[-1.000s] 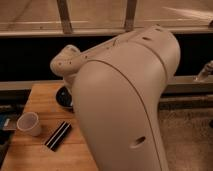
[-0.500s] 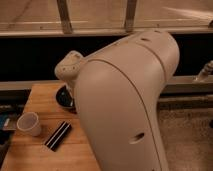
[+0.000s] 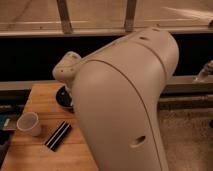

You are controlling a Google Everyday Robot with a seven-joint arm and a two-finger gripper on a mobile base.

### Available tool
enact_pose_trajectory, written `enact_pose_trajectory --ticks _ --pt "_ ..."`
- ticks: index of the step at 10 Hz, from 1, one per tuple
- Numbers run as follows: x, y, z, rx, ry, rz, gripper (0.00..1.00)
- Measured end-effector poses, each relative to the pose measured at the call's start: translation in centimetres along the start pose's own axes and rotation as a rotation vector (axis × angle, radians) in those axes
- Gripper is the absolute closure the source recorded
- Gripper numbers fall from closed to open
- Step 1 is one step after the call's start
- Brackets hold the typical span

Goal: Stand the bottle upright

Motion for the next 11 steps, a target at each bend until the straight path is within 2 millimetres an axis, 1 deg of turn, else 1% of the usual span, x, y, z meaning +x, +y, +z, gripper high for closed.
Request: enact_pose_trajectory --ticks 3,8,11 --pt "-0.8 1.2 -0.7 0.017 -0.020 -0.022 1.00" --pt "-1.3 1.4 -0.7 0.033 -0.023 -0.027 1.00" --pt "-1.4 1.0 -0.8 0.035 -0.028 -0.016 1.00"
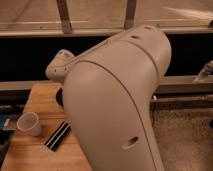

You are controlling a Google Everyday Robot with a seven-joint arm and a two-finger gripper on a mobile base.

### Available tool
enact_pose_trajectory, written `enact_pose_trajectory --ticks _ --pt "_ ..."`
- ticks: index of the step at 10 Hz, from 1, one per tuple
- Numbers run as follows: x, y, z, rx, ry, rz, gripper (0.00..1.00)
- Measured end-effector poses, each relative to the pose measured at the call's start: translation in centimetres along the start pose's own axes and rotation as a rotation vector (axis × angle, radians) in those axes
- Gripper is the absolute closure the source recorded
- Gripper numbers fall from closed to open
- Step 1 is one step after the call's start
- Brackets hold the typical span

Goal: Stand the bottle upright

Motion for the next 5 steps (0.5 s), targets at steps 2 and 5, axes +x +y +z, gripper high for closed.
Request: enact_pose_trajectory --ticks 2,5 --pt "-0.01 -0.21 0.14 -0.029 0.008 0.008 1.00" --pt "-0.02 0.01 0.13 -0.032 0.008 0.003 1.00"
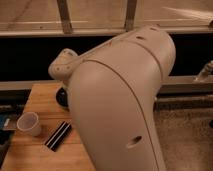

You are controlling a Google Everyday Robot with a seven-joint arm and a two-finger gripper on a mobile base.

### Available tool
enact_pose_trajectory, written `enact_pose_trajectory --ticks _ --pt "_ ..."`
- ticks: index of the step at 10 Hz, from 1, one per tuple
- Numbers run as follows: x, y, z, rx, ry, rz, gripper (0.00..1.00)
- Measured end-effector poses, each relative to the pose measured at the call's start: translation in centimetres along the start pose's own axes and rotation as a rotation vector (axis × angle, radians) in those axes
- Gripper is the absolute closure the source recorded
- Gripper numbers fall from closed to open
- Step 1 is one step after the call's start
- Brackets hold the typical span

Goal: Stand the bottle upright

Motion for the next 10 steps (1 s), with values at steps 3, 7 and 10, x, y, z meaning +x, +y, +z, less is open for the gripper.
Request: enact_pose_trajectory --ticks 3,7,10 --pt "0.0 -0.3 0.1 0.011 0.000 0.005 1.00" --pt "-0.2 -2.5 0.6 0.079 0.007 0.027 1.00" --pt "-0.5 -3.9 0.9 0.116 0.005 0.052 1.00"
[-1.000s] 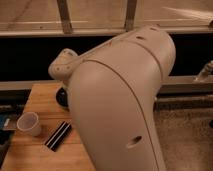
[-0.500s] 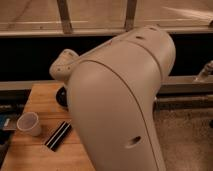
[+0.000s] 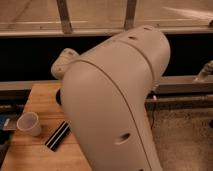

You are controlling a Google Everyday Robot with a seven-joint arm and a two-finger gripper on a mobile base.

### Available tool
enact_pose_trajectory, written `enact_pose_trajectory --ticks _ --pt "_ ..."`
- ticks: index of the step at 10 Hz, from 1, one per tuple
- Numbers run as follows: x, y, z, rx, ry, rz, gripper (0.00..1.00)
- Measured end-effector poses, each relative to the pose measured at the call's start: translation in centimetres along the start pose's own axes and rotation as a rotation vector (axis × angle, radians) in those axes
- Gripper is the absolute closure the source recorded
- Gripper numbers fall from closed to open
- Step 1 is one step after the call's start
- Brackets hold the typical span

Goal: Stand the bottle upright

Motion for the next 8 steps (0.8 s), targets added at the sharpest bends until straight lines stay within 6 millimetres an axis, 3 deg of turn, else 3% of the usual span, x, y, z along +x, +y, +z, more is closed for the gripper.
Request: enact_pose_trajectory --ticks 8 --pt "-1.9 -1.8 1.4 -0.042 -0.082 0.122 1.00"
